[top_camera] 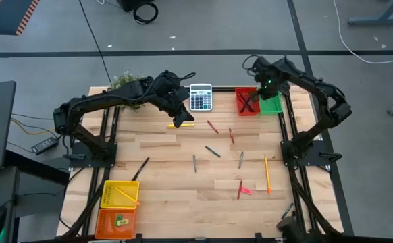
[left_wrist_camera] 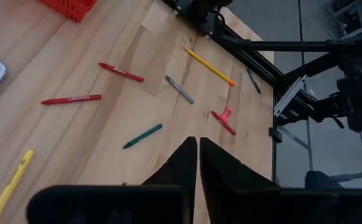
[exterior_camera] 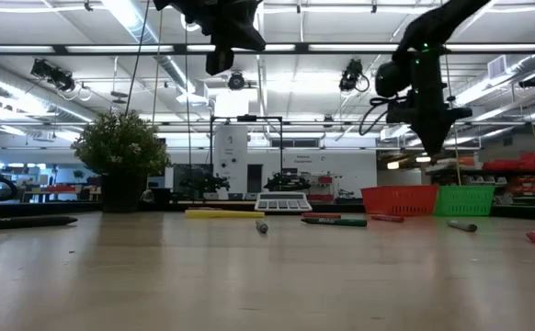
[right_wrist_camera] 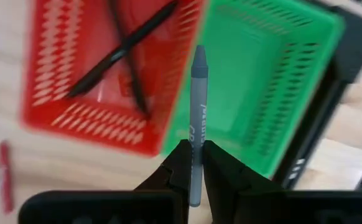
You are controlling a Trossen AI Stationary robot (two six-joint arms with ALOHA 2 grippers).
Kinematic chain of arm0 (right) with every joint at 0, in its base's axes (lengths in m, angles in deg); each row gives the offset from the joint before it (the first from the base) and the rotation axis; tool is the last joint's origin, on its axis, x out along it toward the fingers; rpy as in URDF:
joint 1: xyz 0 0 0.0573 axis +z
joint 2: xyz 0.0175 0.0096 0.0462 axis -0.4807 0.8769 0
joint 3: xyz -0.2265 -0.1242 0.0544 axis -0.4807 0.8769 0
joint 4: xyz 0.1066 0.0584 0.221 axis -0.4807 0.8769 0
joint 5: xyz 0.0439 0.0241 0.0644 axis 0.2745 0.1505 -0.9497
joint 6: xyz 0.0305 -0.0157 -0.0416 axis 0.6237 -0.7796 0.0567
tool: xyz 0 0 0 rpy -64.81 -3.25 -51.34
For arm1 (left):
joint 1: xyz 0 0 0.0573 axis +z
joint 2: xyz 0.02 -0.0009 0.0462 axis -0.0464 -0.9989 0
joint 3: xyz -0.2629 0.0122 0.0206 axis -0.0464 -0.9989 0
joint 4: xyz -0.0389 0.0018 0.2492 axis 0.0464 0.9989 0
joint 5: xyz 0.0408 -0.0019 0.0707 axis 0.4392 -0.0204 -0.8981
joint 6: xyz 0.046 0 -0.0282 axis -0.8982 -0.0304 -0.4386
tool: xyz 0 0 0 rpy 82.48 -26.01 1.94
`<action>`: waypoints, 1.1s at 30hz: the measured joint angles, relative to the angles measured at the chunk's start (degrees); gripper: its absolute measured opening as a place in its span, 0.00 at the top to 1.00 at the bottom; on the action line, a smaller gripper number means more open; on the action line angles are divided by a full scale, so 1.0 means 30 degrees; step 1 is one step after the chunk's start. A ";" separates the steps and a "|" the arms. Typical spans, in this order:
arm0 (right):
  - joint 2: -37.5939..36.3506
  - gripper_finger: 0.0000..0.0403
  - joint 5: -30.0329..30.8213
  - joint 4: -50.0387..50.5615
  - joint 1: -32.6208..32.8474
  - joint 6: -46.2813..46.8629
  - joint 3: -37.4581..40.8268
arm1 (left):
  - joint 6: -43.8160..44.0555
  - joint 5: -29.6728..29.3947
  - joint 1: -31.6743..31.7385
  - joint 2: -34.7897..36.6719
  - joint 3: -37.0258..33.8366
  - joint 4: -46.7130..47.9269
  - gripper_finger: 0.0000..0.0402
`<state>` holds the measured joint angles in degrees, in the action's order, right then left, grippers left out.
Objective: Sort crayons/erasers/pens/pencils in bins
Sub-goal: Put the top gray crayon into the green bin
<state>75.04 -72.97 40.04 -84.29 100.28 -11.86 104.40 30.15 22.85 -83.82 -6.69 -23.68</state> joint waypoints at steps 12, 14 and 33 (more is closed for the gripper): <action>0.0384 0.90 -0.0125 -0.1564 -0.1496 0.1224 0.0121 | -0.0268 0.0000 0.0000 -0.0014 -0.0007 -0.0108 0.98; 0.0386 0.90 -0.0053 -0.1618 -0.1539 0.1756 0.0121 | -0.0233 0.0000 0.0000 -0.0014 -0.0007 -0.0171 0.97; 0.0395 0.90 0.1518 -0.1612 0.0026 0.5915 0.0121 | -0.0823 0.0000 -0.0022 -0.0014 -0.0007 -0.0357 0.95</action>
<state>76.23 -68.42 35.20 -84.21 118.02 -11.50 101.93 30.15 22.78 -83.87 -6.72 -24.75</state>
